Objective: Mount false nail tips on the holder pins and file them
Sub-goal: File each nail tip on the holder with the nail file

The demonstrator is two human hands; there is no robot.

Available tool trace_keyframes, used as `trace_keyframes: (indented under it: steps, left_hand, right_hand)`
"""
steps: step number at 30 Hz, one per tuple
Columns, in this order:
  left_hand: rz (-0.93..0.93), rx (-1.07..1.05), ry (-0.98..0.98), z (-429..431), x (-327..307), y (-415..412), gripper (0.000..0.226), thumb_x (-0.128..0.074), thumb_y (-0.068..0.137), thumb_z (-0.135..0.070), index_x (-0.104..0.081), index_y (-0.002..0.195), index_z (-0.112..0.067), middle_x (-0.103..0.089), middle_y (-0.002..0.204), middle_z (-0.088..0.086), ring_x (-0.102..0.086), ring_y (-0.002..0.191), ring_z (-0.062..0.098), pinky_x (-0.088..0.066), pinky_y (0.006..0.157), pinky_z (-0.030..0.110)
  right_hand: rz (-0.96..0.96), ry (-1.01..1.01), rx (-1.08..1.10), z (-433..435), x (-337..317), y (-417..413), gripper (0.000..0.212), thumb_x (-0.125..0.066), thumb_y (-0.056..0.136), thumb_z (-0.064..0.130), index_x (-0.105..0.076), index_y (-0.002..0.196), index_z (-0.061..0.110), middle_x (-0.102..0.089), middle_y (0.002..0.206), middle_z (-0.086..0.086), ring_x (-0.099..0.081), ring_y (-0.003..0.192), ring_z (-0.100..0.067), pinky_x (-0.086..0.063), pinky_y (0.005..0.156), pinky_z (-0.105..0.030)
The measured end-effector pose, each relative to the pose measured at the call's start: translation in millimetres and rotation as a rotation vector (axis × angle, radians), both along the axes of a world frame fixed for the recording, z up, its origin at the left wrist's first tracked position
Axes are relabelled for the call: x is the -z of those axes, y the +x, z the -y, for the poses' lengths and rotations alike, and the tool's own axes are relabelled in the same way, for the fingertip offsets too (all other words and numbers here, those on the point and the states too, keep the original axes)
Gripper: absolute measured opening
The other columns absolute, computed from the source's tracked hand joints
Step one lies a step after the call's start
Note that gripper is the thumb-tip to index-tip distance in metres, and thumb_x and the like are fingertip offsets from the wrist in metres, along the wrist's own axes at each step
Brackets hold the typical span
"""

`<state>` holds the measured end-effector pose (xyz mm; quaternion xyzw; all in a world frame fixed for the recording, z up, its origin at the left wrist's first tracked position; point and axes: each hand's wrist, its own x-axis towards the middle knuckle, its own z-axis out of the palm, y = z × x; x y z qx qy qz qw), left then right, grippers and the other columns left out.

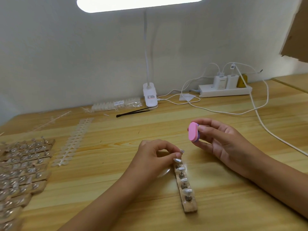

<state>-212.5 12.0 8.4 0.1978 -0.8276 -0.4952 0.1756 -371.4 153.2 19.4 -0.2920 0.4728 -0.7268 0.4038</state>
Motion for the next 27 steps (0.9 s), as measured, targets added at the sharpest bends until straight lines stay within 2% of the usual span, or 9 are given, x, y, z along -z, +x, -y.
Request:
trace_keyframes:
  steps: [2,6,11,14,17,19,21,24,27]
  left_hand:
    - [0.000,-0.021,-0.036,0,-1,2,0.009,-0.077,0.084,-0.023,-0.076,0.080,-0.032,-0.072,0.096,-0.014,-0.064,0.099,0.007,-0.049,0.082,0.021]
    - [0.080,-0.106,-0.306,-3,-3,11,0.012,-0.074,0.081,-0.039,-0.065,0.081,-0.047,-0.063,0.097,-0.024,-0.041,0.113,0.004,-0.036,0.091,0.014]
    - [0.093,-0.027,-0.256,-6,-4,21,0.011,-0.071,0.081,-0.036,-0.066,0.080,-0.046,-0.062,0.095,-0.029,-0.041,0.111,-0.002,-0.039,0.095,0.026]
    - [0.122,0.037,-0.281,-9,-4,17,0.012,-0.068,0.073,-0.053,-0.067,0.082,-0.045,-0.063,0.094,-0.025,-0.042,0.108,-0.005,-0.036,0.102,0.036]
    - [0.101,0.016,-0.208,-9,-3,10,0.012,-0.073,0.073,-0.050,-0.070,0.076,-0.039,-0.068,0.090,-0.017,-0.055,0.102,0.004,-0.044,0.096,0.037]
    - [0.086,-0.002,-0.084,-6,-4,8,0.010,-0.078,0.076,-0.043,-0.073,0.071,-0.036,-0.069,0.076,-0.018,-0.060,0.078,-0.003,-0.048,0.074,0.020]
    - [0.052,-0.027,0.037,-5,-4,9,0.011,-0.079,0.077,-0.041,-0.073,0.069,-0.036,-0.062,0.060,-0.021,-0.048,0.056,-0.003,-0.039,0.056,0.013]
    - [-0.183,-0.126,0.124,-4,-1,13,0.011,-0.074,0.077,-0.044,-0.070,0.074,-0.034,-0.064,0.067,-0.019,-0.048,0.063,0.004,-0.042,0.059,0.014]
    - [-0.331,-0.147,0.136,-6,-1,16,0.015,-0.070,0.078,-0.046,-0.070,0.086,-0.032,-0.070,0.084,-0.003,-0.063,0.082,0.016,-0.051,0.076,0.024]
  right_hand:
    - [0.013,-0.004,0.009,0,0,-1,0.025,-0.070,0.077,0.016,-0.075,0.101,0.015,-0.072,0.101,-0.009,-0.070,0.088,-0.013,-0.057,0.073,-0.025]
    - [0.020,0.001,0.020,0,1,-3,0.023,-0.069,0.078,0.017,-0.075,0.100,0.016,-0.072,0.101,-0.009,-0.070,0.087,-0.013,-0.057,0.072,-0.024]
    - [0.017,0.005,0.035,-1,0,-4,0.029,-0.071,0.074,0.019,-0.073,0.103,0.015,-0.072,0.101,-0.009,-0.069,0.086,-0.012,-0.057,0.071,-0.024]
    - [0.001,0.021,0.034,-2,1,-4,0.032,-0.071,0.075,0.019,-0.072,0.107,0.016,-0.071,0.101,-0.007,-0.069,0.087,-0.012,-0.057,0.071,-0.026]
    - [0.000,0.020,0.032,-2,1,-3,0.036,-0.071,0.076,0.018,-0.072,0.112,0.018,-0.071,0.102,-0.007,-0.069,0.090,-0.014,-0.058,0.072,-0.027]
    - [0.006,0.013,0.030,-2,0,-2,0.037,-0.069,0.078,0.016,-0.071,0.115,0.016,-0.070,0.101,-0.008,-0.069,0.089,-0.014,-0.057,0.073,-0.026]
    - [0.023,0.009,0.033,-2,-1,-1,0.037,-0.066,0.080,0.014,-0.069,0.117,0.011,-0.071,0.100,-0.008,-0.069,0.088,-0.014,-0.057,0.072,-0.025]
    - [0.039,0.015,0.030,-2,-3,2,0.038,-0.066,0.079,0.014,-0.066,0.116,0.006,-0.072,0.096,-0.009,-0.070,0.083,-0.014,-0.057,0.070,-0.023]
    - [0.014,0.037,0.002,-2,-3,7,0.033,-0.069,0.076,0.017,-0.070,0.108,0.006,-0.072,0.090,-0.010,-0.070,0.077,-0.014,-0.057,0.067,-0.022]
